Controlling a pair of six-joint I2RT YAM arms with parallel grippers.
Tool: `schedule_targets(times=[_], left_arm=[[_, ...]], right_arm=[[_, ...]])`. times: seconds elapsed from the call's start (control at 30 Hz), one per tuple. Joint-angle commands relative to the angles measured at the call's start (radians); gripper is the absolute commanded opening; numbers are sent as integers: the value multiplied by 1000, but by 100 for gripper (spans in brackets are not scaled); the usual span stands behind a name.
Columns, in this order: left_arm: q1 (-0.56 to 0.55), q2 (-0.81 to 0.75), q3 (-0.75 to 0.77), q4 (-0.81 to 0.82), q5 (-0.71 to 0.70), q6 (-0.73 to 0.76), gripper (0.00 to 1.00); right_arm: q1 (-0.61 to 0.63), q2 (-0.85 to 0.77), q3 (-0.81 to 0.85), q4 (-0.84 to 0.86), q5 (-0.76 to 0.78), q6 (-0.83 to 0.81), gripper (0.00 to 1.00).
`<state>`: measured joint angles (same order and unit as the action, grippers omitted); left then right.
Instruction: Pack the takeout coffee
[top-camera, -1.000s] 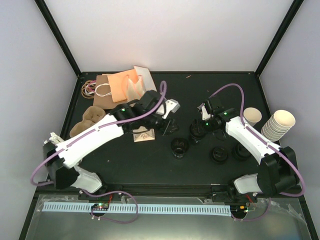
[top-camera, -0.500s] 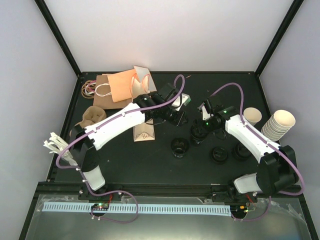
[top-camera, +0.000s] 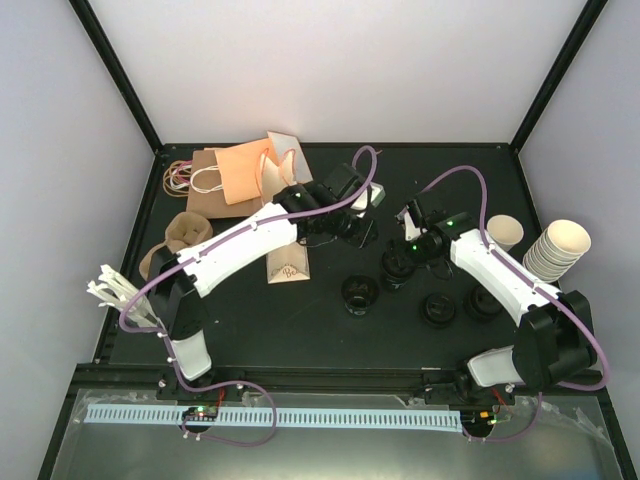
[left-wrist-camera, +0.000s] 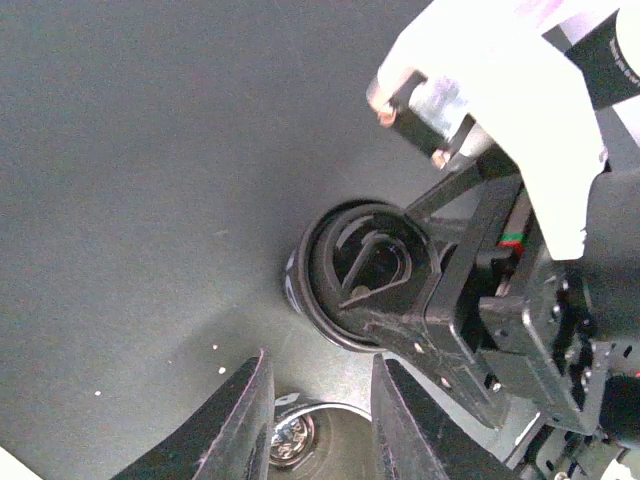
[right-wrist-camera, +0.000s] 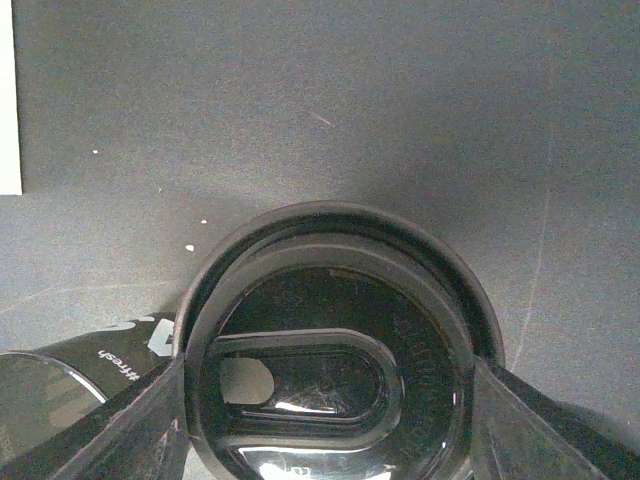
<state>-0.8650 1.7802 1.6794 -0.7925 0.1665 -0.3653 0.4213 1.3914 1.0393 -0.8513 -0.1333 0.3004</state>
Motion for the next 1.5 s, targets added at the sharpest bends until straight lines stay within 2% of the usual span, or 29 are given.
schedule_targets(times=[0.0, 0.33, 0.57, 0.8, 1.2, 1.47], left_arm=[[-3, 16, 94, -57, -85, 14, 29], [29, 155, 111, -24, 38, -8, 17], [37, 220, 135, -25, 123, -8, 17], [37, 221, 80, 38, 189, -33, 17], [37, 221, 32, 71, 224, -55, 18], [36, 229, -14, 113, 266, -77, 24]], right_arm=[[5, 7, -13, -37, 20, 8, 62], [5, 8, -13, -35, 20, 10, 61], [5, 11, -10, -59, 47, 7, 61], [4, -39, -109, 26, -22, 38, 61], [6, -45, -153, 41, -8, 39, 60], [7, -42, -145, 40, -11, 37, 60]])
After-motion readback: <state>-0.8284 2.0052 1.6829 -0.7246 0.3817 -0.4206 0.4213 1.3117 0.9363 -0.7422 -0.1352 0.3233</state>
